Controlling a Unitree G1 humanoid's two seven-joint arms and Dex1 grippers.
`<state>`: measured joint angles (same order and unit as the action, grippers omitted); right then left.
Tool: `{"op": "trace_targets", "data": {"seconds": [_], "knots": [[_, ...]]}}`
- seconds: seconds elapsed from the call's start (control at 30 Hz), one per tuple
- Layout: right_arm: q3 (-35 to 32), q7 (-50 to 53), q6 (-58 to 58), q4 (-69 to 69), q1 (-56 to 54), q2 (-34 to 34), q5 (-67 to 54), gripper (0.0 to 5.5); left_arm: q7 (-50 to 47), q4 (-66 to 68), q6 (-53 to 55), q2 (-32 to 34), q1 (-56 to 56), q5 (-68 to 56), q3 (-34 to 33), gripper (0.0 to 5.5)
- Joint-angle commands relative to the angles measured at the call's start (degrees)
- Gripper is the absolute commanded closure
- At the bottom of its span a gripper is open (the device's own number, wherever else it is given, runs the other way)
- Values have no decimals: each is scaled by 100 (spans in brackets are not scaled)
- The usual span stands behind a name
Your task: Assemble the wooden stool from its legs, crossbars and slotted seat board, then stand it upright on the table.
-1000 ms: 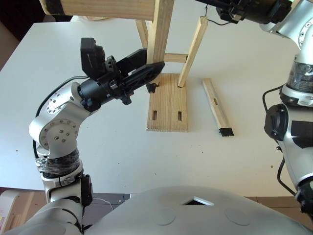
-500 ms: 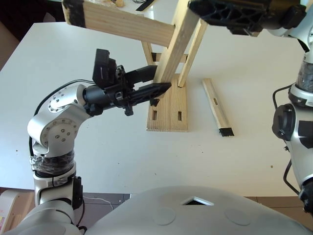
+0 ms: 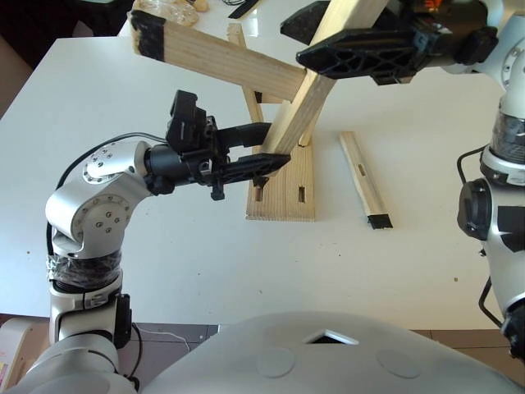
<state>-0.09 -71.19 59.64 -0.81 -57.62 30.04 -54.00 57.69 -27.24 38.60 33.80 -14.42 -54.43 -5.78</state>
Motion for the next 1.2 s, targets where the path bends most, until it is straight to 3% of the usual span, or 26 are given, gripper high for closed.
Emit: {"op": "trace_targets", "data": {"seconds": [0.03,0.33,0.37,0.5,0.7,0.9,1.2], "knots": [[2,-132,-60,-130,86,123,-8,336,73,22,-75,111,-89,57,17,347],[16,-31,-482,-354,534,239,279,337,1,261,-239,187,-169,703,336,347],[-61,52,-589,-305,641,257,349,339,-104,299,-219,156,-176,784,379,310],[-430,340,-757,-392,1095,302,330,341,-173,385,-276,196,-101,1075,507,251],[-123,609,-1778,-462,1569,369,1308,341,-208,1187,-917,400,676,1976,390,238],[201,733,-2745,-753,2314,309,2079,341,-2059,1691,-1310,-911,1207,1588,-1022,238],[322,150,-2651,-1296,2941,648,1825,341,-3523,1710,-1830,-1937,1462,1770,-1460,238]]}}
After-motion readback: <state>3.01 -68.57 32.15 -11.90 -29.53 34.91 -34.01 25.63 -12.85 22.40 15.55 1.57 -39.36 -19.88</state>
